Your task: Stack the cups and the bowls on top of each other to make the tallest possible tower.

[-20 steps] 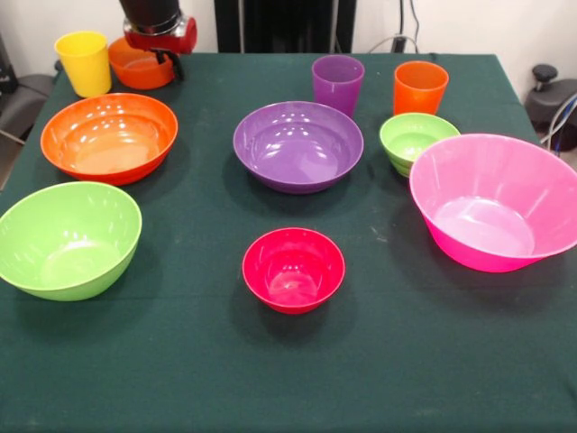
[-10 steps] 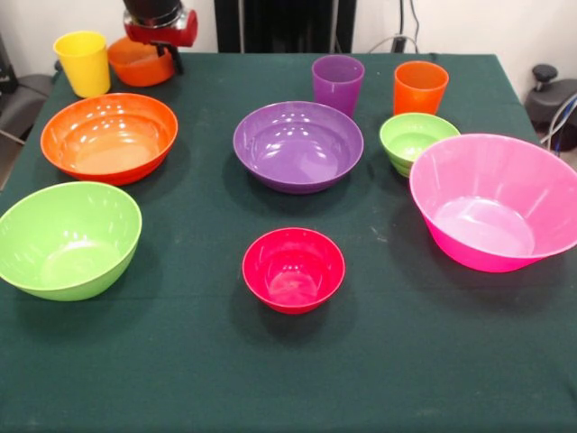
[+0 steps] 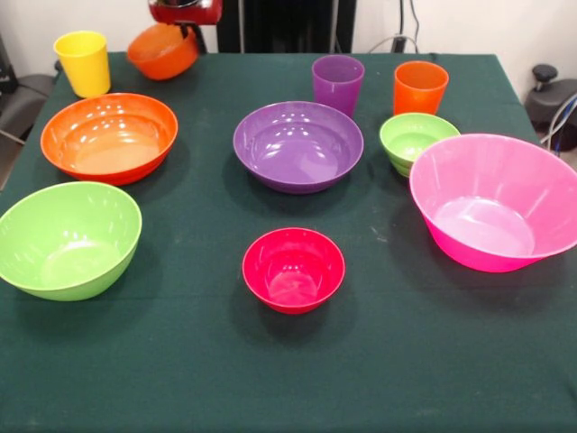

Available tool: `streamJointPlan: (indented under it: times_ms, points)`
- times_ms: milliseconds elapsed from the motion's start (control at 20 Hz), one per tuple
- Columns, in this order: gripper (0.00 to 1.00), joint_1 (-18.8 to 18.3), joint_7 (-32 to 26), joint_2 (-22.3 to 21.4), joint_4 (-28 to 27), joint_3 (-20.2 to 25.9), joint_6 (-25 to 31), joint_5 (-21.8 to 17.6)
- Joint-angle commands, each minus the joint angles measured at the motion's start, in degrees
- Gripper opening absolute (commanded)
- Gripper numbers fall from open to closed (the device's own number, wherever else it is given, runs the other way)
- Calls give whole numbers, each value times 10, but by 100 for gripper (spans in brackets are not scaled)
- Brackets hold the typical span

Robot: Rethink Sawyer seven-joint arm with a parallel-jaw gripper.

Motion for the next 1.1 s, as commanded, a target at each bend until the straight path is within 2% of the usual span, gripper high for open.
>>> streamJointPlan:
  times_ms: [50, 350, 550, 850, 1100]
  points:
    - [0, 35, 40, 2, 30, 42, -46, 25]
    - [0, 53, 65, 6, 41, 23, -69, 30]
    - [0, 77, 97, 16, 45, -4, -112, 22]
    - [0, 97, 111, -1, 80, -42, -152, 27]
    - [0, 115, 119, 26, 77, -71, -188, 35]
